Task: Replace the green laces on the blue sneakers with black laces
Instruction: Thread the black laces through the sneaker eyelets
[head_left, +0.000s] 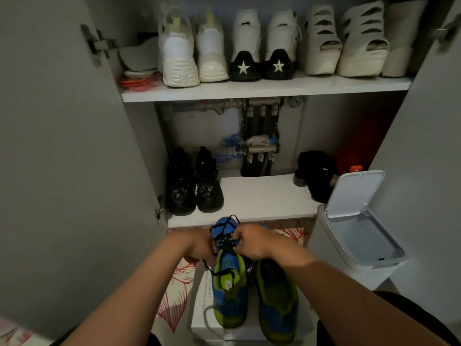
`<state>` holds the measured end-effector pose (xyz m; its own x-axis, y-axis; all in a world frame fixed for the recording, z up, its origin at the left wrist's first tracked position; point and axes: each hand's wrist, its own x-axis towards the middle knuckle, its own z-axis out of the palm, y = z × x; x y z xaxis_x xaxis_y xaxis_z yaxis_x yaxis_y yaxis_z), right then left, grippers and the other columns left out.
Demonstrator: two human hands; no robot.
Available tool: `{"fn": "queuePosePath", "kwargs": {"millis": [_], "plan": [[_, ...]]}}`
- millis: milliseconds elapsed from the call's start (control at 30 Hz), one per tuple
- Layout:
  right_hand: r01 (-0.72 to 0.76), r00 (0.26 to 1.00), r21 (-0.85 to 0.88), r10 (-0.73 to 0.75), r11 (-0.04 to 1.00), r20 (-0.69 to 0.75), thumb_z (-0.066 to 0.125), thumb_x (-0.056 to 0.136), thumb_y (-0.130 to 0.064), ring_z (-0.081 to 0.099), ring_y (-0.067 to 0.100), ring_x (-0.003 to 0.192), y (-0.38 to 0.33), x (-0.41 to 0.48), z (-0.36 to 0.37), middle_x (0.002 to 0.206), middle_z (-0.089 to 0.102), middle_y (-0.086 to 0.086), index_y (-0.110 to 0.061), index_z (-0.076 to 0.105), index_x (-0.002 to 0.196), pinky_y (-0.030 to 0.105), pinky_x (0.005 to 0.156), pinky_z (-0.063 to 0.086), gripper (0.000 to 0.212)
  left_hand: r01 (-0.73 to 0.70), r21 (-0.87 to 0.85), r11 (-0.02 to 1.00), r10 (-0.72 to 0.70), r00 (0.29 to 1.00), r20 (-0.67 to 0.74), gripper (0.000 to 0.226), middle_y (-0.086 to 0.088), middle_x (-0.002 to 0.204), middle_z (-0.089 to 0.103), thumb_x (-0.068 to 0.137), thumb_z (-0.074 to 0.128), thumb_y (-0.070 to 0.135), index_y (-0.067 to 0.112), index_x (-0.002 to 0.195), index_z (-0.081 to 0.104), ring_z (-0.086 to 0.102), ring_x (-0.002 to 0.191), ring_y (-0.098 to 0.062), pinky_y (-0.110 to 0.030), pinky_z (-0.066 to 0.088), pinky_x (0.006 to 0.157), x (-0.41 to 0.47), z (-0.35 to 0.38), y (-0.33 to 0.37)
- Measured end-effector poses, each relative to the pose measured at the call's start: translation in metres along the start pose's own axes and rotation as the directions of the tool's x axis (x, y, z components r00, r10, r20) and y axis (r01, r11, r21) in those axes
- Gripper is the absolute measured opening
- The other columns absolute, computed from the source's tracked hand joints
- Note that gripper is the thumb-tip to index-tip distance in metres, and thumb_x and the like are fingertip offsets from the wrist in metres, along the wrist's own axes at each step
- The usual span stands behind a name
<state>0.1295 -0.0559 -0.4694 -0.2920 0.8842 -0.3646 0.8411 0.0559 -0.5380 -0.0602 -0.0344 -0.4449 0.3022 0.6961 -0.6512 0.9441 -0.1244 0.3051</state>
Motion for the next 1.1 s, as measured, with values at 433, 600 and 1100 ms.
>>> {"fn": "queuePosePath", "kwargs": {"millis": [433, 600, 1100], "plan": [[-0.151, 0.958, -0.05, 0.133, 0.987, -0.253, 0.055, 0.09, -0.008, 0.054, 0.029, 0.121, 0.033, -0.001, -0.026, 0.133, 0.055, 0.011, -0.017, 0.06, 0.13, 0.035, 0.104, 0.046, 0.042, 0.013, 0.27, 0.963, 0.05, 0.973, -0.224, 0.045, -0.008, 0.133, 0.058, 0.09, 0.064, 0.015, 0.017, 0.133, 0.055, 0.057, 0.118, -0.025, -0.032, 0.047, 0.091, -0.001, -0.004, 0.004], [-0.324, 0.945, -0.197, 0.328, 0.925, -0.015, 0.059, 0.09, -0.007, 0.056, 0.03, 0.122, 0.063, -0.002, -0.021, 0.14, 0.052, 0.017, -0.007, 0.046, 0.143, 0.038, 0.102, 0.049, 0.055, -0.195, 0.055, 0.979, 0.2, 0.889, -0.411, 0.027, -0.001, 0.118, 0.063, 0.095, 0.05, 0.011, 0.026, 0.113, 0.064, 0.058, 0.101, -0.016, -0.024, 0.043, 0.082, 0.013, -0.004, 0.021], [-0.397, 0.913, -0.015, 0.397, 0.918, 0.097, 0.059, 0.095, -0.013, 0.063, 0.009, 0.048, 0.095, -0.008, -0.022, 0.07, 0.062, 0.005, -0.01, 0.059, 0.077, 0.016, 0.036, 0.041, 0.019, -0.268, 0.245, 0.932, 0.315, 0.932, -0.179, 0.052, -0.004, 0.144, 0.048, 0.093, 0.062, 0.032, 0.024, 0.142, 0.047, 0.05, 0.128, -0.024, -0.035, 0.044, 0.103, 0.07, 0.03, 0.091]]}}
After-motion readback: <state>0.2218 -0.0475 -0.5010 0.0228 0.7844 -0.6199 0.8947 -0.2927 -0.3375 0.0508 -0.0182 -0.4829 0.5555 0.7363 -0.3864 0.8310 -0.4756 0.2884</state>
